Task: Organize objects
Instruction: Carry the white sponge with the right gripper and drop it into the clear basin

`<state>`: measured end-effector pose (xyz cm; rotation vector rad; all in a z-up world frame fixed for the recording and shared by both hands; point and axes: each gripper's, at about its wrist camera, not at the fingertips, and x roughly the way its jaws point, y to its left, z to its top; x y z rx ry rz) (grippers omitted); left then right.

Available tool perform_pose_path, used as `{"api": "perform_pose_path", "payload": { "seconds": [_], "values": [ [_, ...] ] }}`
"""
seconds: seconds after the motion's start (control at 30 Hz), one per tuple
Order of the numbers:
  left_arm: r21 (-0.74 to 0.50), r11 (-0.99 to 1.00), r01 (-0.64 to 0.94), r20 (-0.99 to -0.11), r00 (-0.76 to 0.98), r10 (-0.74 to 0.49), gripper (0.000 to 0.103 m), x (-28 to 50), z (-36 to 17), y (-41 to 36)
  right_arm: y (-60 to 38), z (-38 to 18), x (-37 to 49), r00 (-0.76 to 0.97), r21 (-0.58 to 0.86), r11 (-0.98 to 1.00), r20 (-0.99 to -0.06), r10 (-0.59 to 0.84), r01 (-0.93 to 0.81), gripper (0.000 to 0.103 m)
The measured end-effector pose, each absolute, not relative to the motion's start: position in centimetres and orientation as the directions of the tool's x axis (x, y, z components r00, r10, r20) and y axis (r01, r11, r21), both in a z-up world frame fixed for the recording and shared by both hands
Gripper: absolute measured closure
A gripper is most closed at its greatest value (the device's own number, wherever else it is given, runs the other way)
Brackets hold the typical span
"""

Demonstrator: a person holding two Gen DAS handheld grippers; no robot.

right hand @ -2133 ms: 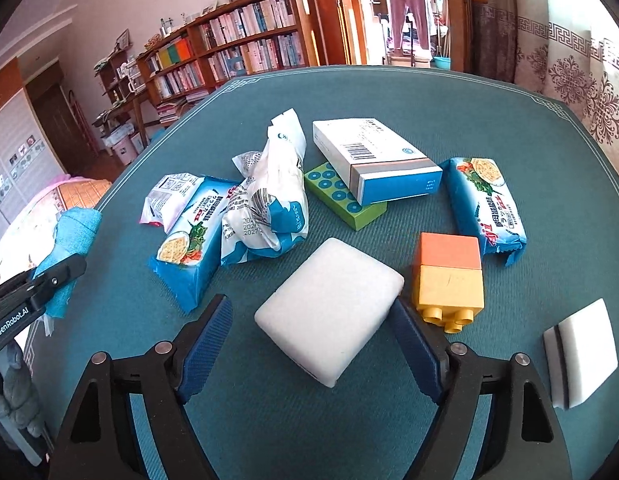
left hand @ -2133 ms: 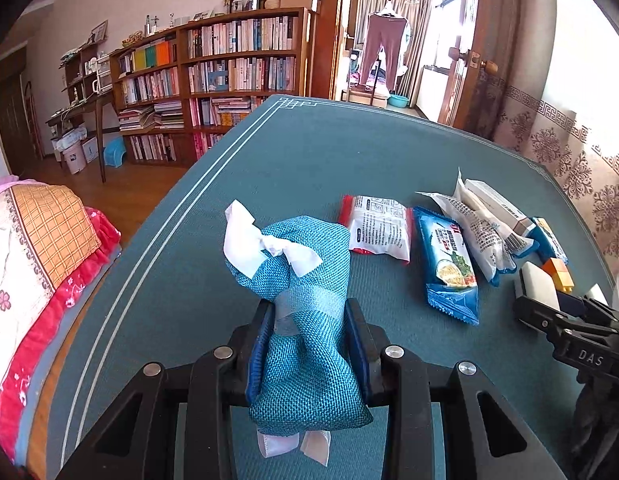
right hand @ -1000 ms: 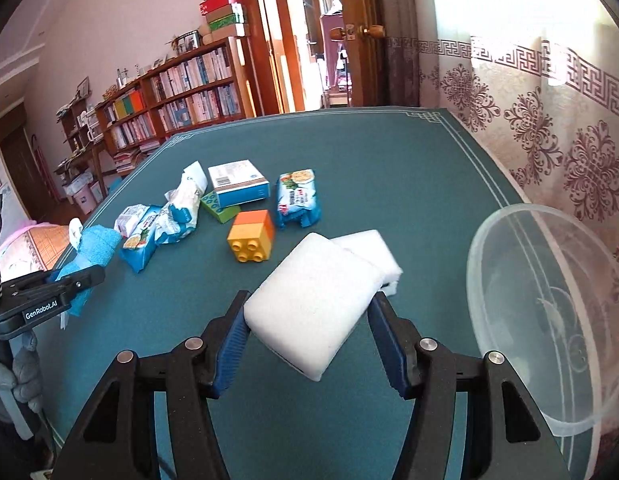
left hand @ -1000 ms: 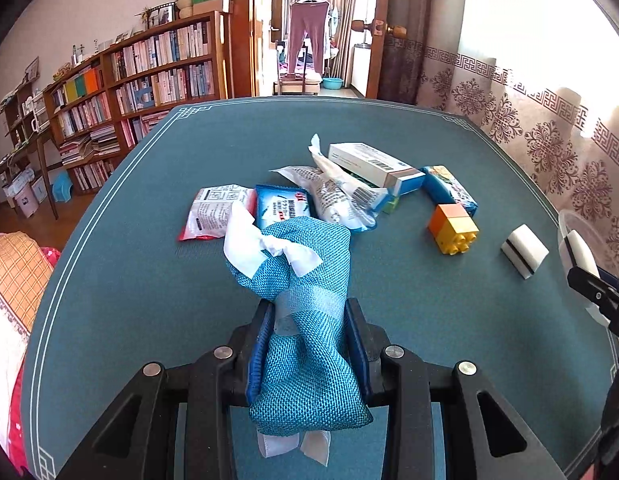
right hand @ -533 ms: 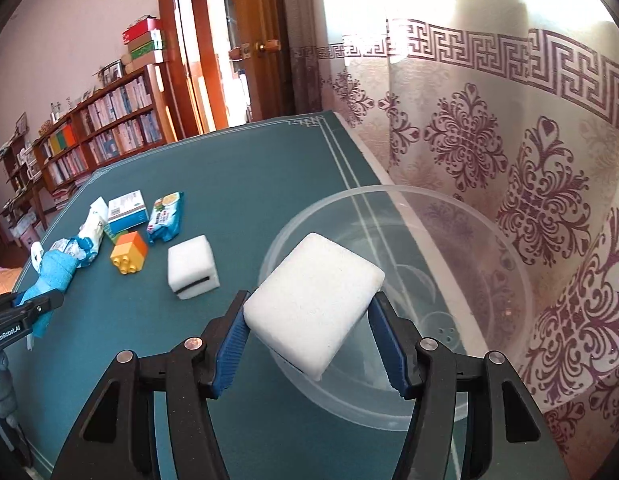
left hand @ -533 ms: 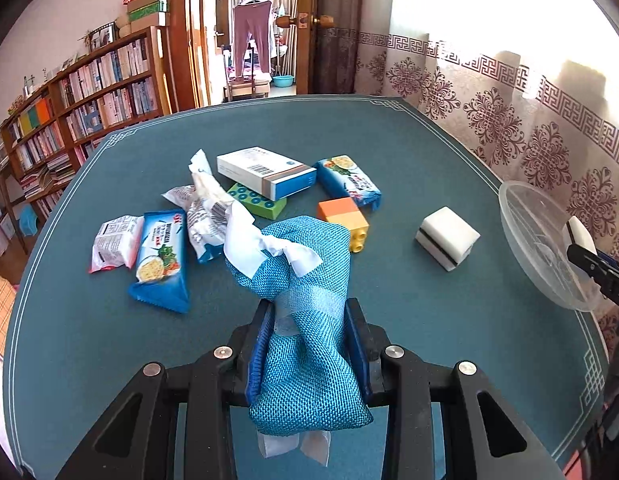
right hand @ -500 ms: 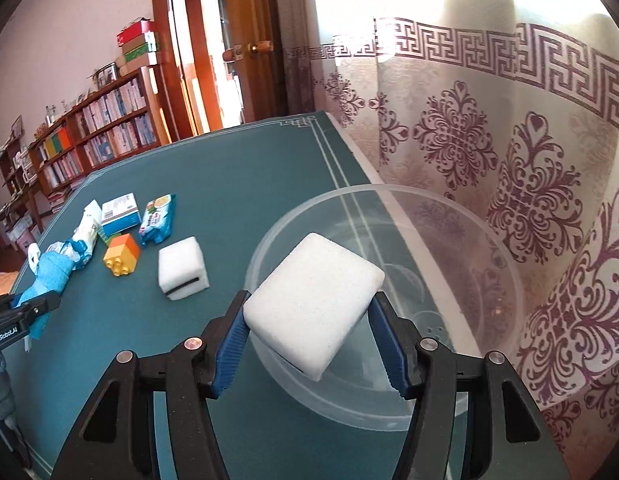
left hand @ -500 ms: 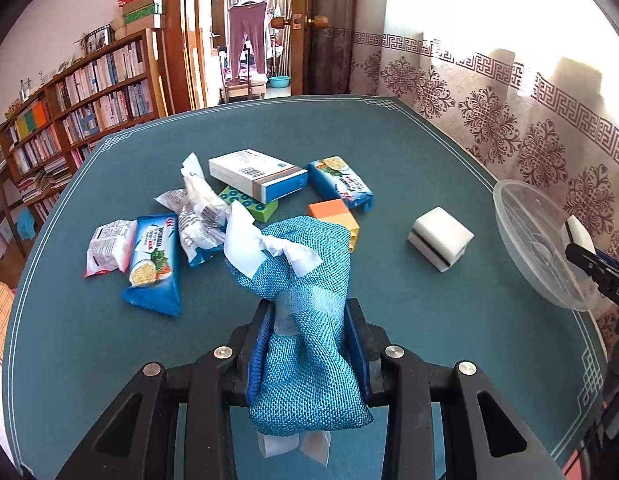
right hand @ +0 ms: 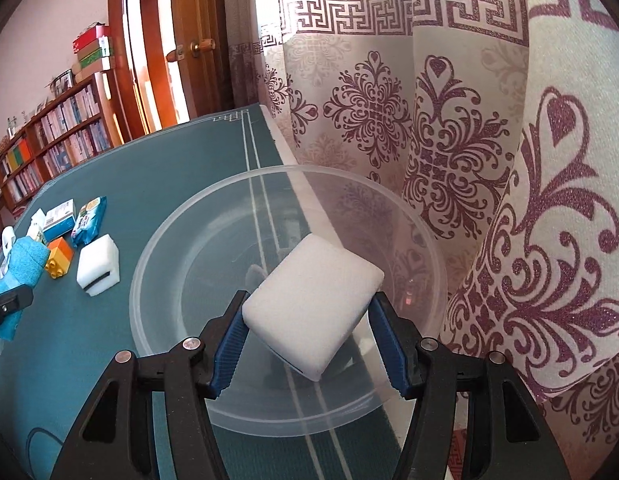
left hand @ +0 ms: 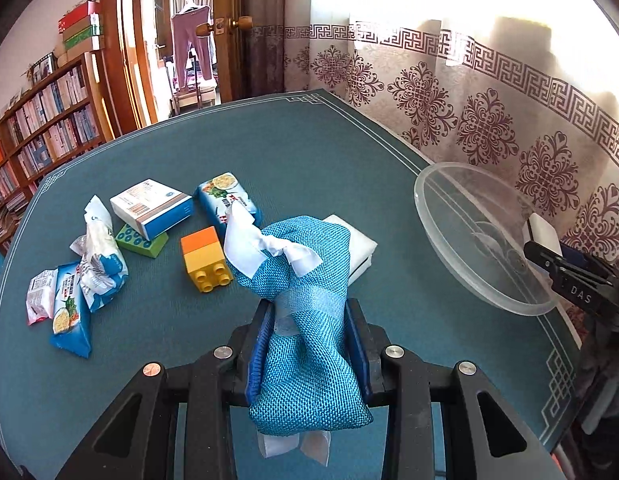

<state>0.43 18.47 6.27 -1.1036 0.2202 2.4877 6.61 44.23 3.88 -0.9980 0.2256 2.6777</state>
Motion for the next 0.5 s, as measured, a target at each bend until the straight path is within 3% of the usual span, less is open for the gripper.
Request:
{"api": "perform_pose_path", "payload": {
  "seconds": [0.27, 0.4, 0.5],
  "values": [
    [-0.014, -0.868, -0.497, -0.73, -0.588, 0.348, 0.066, 0.1, 6.9, 22.5, 44.6, 4.2, 7.0, -0.739, 0.054, -0.946, -0.639, 0.214, -0.321, 0.038],
    [-0.028, -0.849, -0.527, -0.726, -0.573, 0.38, 0.066, -0.2, 7.2, 24.2, 44.8, 4.6, 7.5, -0.753, 0.075, -0.944, -0.624, 0.206, -0.321, 0.029],
    [-0.04, -0.837, -0.546, -0.726, -0.56, 0.4, 0.066, -0.6, 7.2, 25.4, 44.8, 4.7, 7.7, -0.759, 0.083, -0.945, -0.62, 0.199, -0.316, 0.028]
  ]
}}
